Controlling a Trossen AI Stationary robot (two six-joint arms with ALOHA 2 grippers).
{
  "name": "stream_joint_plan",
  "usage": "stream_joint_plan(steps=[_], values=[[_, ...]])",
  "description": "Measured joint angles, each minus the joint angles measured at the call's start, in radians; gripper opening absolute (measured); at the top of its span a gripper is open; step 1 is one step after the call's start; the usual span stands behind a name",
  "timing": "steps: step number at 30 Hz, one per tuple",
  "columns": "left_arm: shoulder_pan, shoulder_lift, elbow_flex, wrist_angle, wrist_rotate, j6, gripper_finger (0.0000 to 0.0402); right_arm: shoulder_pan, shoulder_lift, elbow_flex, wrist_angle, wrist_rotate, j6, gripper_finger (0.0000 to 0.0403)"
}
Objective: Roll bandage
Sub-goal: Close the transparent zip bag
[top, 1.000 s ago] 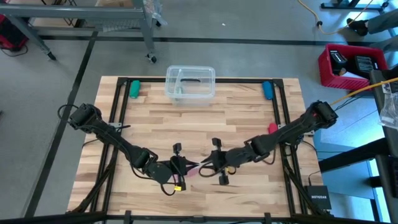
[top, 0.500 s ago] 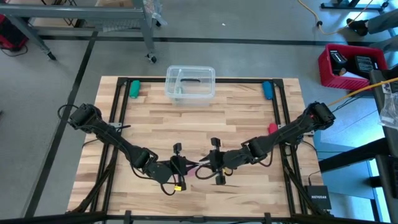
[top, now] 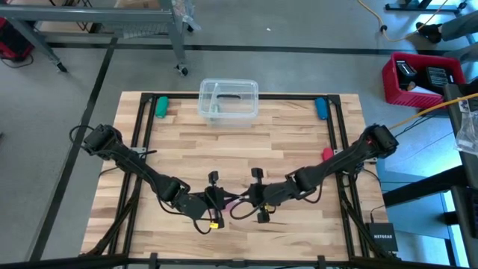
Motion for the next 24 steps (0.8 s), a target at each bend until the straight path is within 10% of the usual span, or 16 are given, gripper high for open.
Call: stream_joint_plan(steps=[24], values=[[-0.013,-0.011,0.000,-0.008,-0.038,0.004,0.0000,0.000,-0.070,0.078,-0.269,-0.130,0.120,0.0054]])
